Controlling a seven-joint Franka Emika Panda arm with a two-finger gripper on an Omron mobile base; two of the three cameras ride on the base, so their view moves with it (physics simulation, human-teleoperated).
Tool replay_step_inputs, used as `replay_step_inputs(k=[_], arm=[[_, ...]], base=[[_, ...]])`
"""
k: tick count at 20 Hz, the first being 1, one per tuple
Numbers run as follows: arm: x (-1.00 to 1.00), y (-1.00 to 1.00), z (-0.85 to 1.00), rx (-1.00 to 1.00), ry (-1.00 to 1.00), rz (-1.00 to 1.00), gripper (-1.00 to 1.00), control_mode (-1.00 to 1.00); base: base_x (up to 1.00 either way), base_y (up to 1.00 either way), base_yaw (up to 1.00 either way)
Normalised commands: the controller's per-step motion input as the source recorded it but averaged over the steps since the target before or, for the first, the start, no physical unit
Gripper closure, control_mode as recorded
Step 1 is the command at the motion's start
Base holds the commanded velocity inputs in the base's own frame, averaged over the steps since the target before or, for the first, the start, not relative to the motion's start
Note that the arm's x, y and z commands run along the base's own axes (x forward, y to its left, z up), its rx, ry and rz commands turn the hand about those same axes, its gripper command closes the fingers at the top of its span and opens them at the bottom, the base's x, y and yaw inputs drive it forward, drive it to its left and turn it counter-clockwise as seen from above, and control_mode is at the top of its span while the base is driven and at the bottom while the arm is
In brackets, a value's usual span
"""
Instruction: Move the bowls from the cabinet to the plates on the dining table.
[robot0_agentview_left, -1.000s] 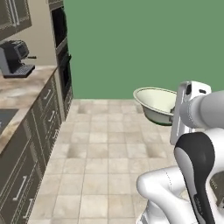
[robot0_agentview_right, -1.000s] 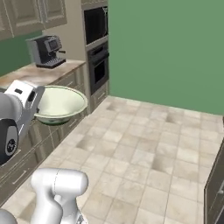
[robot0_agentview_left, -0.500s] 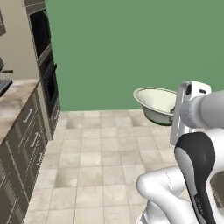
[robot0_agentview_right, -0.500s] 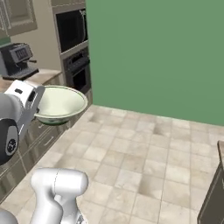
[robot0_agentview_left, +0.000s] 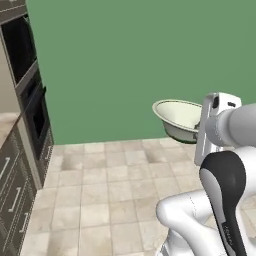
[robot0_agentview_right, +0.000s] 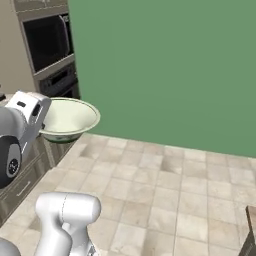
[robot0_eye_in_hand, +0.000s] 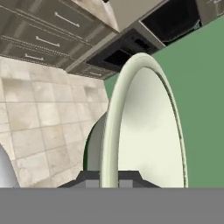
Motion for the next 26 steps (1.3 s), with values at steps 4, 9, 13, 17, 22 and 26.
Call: replay_step_inputs(k=[4, 9, 13, 17, 22, 26], arm=[[0.0, 0.0, 0.0, 0.0, 0.0, 0.0, 1.0, 1.0], [0.0, 0.0, 0.0, 0.0, 0.0, 0.0, 1.0, 1.0], [0.0, 0.0, 0.0, 0.0, 0.0, 0.0, 1.0, 1.0], [0.0, 0.0, 0.0, 0.0, 0.0, 0.0, 1.0, 1.0], [0.0, 0.0, 0.0, 0.0, 0.0, 0.0, 1.0, 1.0], [0.0, 0.0, 0.0, 0.0, 0.0, 0.0, 1.0, 1.0]], base=[[0.95, -0.48, -0.31], [0.75, -0.32, -0.63], [0.5, -0.23, -0.73], [0.66, -0.02, -0.73], [0.9, 0.07, -0.68], [0.98, 0.51, -0.58]])
